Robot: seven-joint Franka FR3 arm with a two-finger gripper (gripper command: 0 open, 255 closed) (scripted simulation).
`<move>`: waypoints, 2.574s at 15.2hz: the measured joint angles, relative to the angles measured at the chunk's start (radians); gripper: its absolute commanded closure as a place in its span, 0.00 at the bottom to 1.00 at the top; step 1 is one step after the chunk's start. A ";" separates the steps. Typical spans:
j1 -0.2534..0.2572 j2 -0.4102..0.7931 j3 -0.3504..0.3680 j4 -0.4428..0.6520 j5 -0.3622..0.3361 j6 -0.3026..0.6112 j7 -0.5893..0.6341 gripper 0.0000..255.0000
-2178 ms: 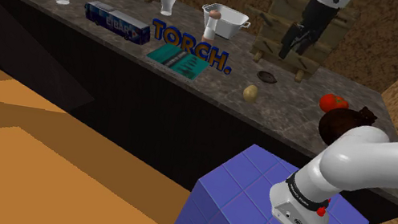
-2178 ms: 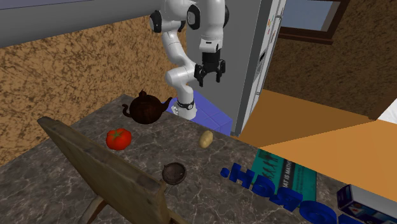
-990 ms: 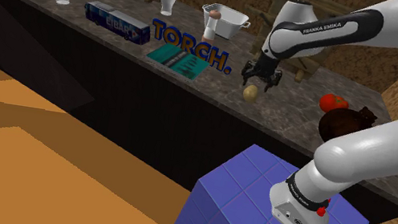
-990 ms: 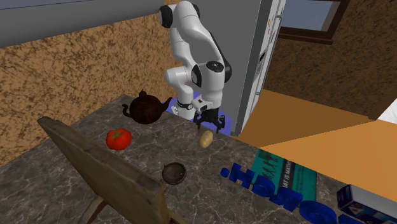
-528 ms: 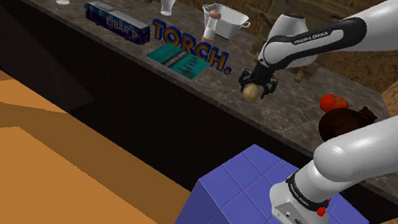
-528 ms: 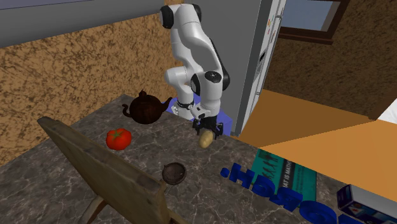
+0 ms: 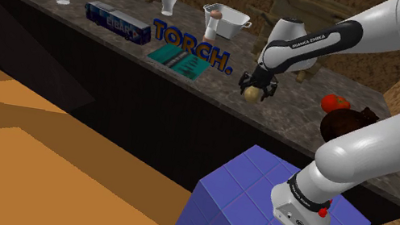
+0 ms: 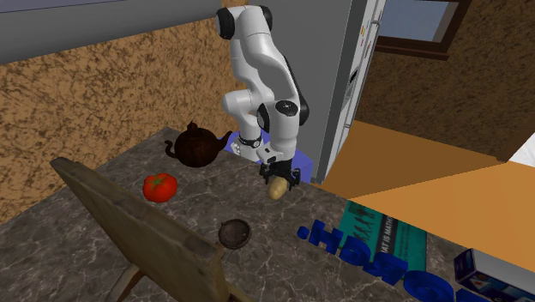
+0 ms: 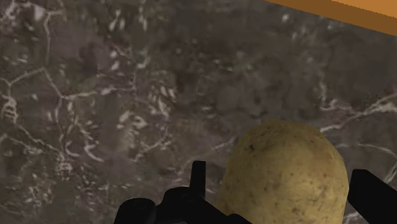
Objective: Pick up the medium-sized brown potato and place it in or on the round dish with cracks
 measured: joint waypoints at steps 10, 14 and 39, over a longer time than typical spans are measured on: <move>0.000 0.000 0.000 0.000 0.000 0.000 0.000 1.00; 0.001 -0.020 -0.001 0.012 0.003 -0.031 -0.003 1.00; -0.058 0.000 -0.106 0.296 -0.015 -0.289 -0.166 1.00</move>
